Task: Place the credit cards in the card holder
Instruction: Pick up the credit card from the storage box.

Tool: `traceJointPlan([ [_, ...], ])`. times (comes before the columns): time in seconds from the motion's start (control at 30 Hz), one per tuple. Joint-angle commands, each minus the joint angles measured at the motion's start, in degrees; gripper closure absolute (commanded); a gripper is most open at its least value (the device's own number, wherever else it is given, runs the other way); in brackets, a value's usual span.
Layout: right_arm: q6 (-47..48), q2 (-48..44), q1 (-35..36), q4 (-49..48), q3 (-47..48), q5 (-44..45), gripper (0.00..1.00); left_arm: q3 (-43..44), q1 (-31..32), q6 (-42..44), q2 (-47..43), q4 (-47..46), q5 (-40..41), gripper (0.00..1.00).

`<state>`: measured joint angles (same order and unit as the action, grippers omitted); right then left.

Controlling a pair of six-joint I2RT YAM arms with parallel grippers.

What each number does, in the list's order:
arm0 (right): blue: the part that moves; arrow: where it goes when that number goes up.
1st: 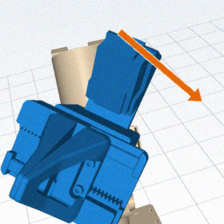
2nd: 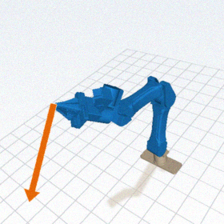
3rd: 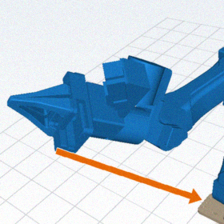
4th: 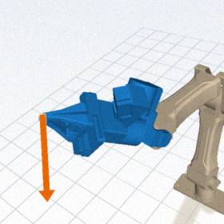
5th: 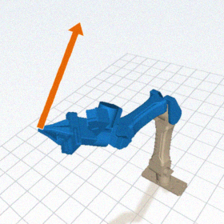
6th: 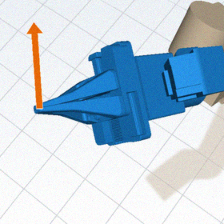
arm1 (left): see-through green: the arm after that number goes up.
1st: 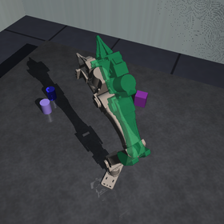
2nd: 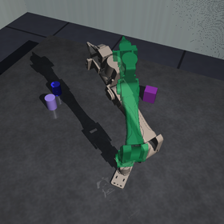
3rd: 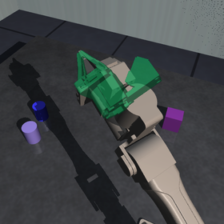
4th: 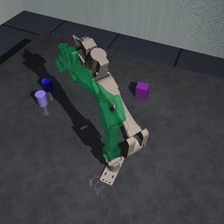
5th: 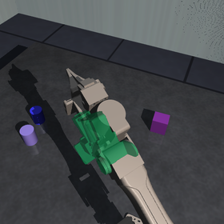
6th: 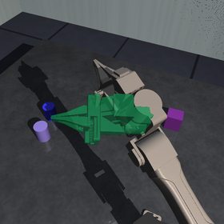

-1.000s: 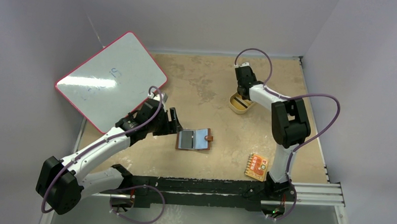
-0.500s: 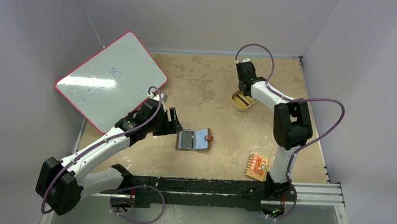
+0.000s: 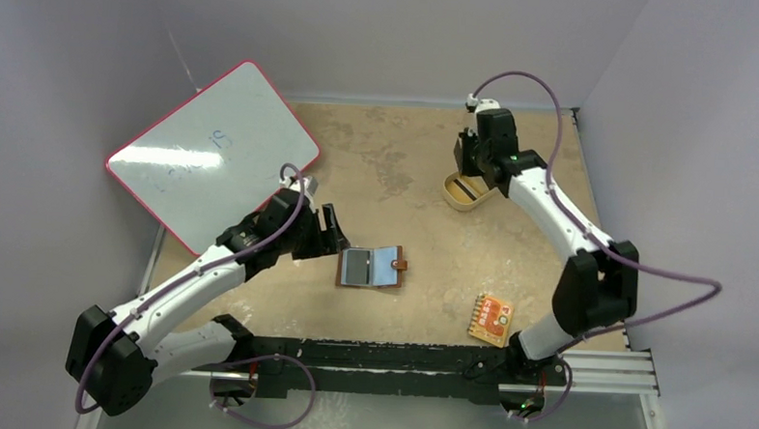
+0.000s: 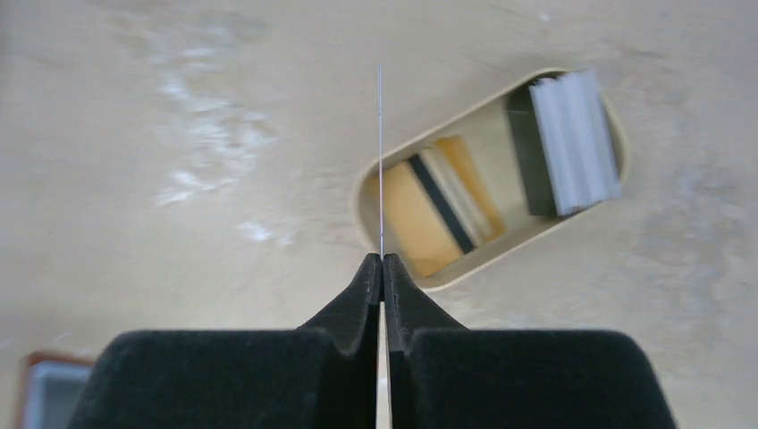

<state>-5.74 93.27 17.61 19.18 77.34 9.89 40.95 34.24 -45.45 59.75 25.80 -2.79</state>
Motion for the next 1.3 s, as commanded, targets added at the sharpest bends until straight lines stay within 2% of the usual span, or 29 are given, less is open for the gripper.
traceJointPlan([
  [0.0,-11.5,-10.8,-0.1,-5.6,-6.5,-16.7,1.0,3.2,-0.3,-3.7,-2.4,-3.2,-1.2,0.32],
  [0.1,-19.2,-18.0,-0.1,-14.7,-14.4,-26.4,1.0,2.1,-0.2,-7.0,-2.7,-7.3,-3.0,0.31],
  [0.2,-27.3,-23.4,-0.1,-20.3,-20.8,-30.1,1.0,0.2,-0.3,-11.5,-2.9,-12.7,-5.5,0.32],
  [0.37,-44.0,-29.7,1.0,-40.1,-33.9,-39.9,1.0,-3.3,-0.3,-20.6,-4.2,-25.1,-8.1,0.33],
  [0.67,-59.0,-33.8,8.0,-56.0,-41.9,-37.7,1.0,-1.8,-0.3,-29.6,-2.7,-39.2,-6.6,0.4],
  [0.9,-62.3,-33.4,11.2,-61.0,-42.8,-36.0,1.0,1.4,-0.3,-28.9,-0.3,-42.1,-6.3,0.52],
  [1.13,-63.2,-32.4,12.0,-62.7,-43.8,-36.2,1.0,1.5,-0.3,-29.0,0.2,-45.8,-6.3,0.55],
  [1.27,-63.4,-31.6,12.4,-62.9,-43.8,-36.7,1.0,1.2,-0.2,-29.4,0.8,-47.5,-6.8,0.65],
])
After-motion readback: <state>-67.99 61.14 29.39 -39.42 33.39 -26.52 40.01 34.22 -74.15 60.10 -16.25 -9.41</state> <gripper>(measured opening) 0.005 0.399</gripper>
